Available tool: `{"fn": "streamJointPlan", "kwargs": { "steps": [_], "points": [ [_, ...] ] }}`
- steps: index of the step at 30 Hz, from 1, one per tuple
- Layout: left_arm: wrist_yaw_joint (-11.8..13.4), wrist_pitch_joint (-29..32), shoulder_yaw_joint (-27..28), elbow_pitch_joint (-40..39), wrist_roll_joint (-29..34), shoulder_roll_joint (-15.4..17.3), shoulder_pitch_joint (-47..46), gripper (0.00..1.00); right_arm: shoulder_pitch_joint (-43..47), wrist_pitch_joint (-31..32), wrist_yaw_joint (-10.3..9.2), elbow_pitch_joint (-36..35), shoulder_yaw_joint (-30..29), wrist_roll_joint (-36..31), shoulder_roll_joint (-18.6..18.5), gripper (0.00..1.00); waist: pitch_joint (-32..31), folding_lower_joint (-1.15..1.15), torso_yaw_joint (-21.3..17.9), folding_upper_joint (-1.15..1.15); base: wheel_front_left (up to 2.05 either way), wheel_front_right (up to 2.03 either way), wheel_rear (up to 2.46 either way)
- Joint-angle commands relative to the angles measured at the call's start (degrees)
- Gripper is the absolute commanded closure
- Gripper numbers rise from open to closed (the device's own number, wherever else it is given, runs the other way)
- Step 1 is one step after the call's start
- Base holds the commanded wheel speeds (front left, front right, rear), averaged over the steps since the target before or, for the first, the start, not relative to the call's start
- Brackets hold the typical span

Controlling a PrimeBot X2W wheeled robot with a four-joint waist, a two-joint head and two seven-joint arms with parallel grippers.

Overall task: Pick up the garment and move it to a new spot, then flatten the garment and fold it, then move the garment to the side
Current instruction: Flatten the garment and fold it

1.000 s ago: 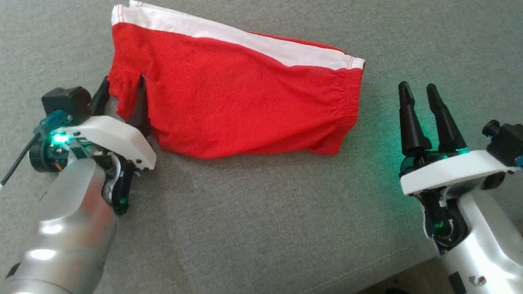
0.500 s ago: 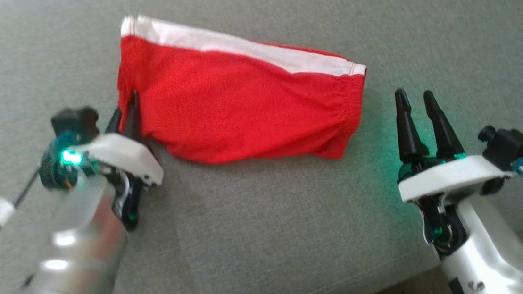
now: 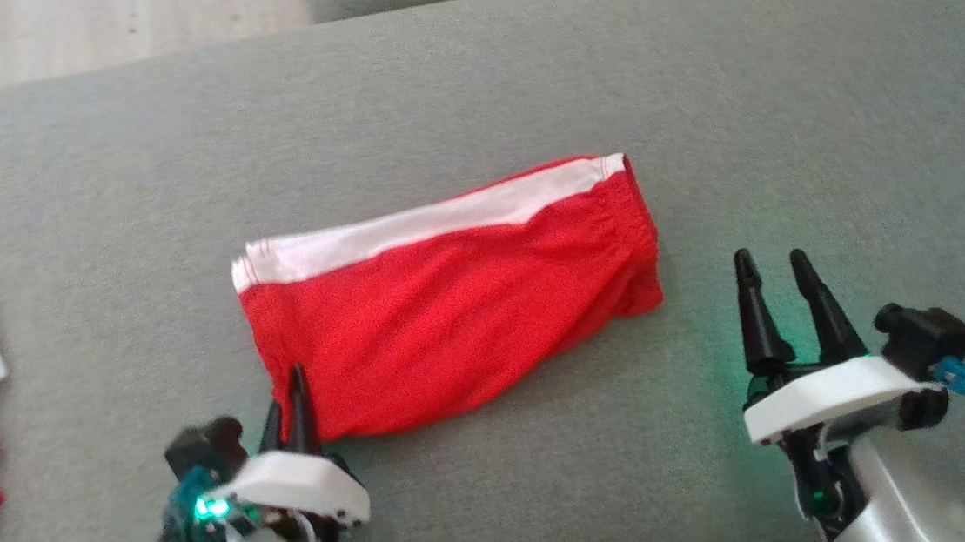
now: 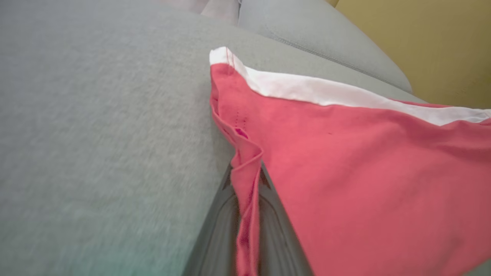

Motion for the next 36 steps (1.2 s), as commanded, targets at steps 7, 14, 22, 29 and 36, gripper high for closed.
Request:
{"fn": "streamJointPlan", "kwargs": {
  "steps": [7, 14, 22, 29, 36],
  "points": [
    [0.7, -0.7, 7.6, -5.8, 7.6, -1.7, 2.1, 0.00, -2.6, -0.4, 0.22, -3.2, 5.7, -4.1, 0.2, 0.00, -1.2, 0.01, 4.3, 0.00, 0.00, 0.00, 0.00],
    [-1.1, -0.7, 10.9, -7.8, 14.1, -3.8, 3.3, 0.00, -9.1, -0.4, 0.22, 2.3, 7.7, -8.7, 0.2, 0.00, -0.5, 0.01, 7.3, 0.00, 0.00, 0.00, 0.00],
    [-2.5, -0.7, 11.9, -9.2, 17.0, -4.3, 3.3, 0.00, -11.6, -0.4, 0.22, 18.2, 3.2, -11.8, 0.2, 0.00, 1.3, 0.01, 10.8, 0.00, 0.00, 0.00, 0.00],
    [-2.4, -0.7, 11.6, -10.5, 16.5, -4.3, 4.1, 0.00, -11.2, -0.4, 0.22, 24.3, 7.7, -5.2, 0.2, 0.36, 2.2, 0.01, 12.0, 0.00, 0.00, 0.00, 0.00],
    [-2.1, -0.7, 12.0, -11.2, 16.9, -4.3, 5.2, 0.00, -11.1, -0.4, 0.22, 23.4, 7.7, -0.1, 0.2, 1.00, 1.9, 0.01, 11.2, 0.00, 0.00, 0.00, 0.00]
  ]
}}
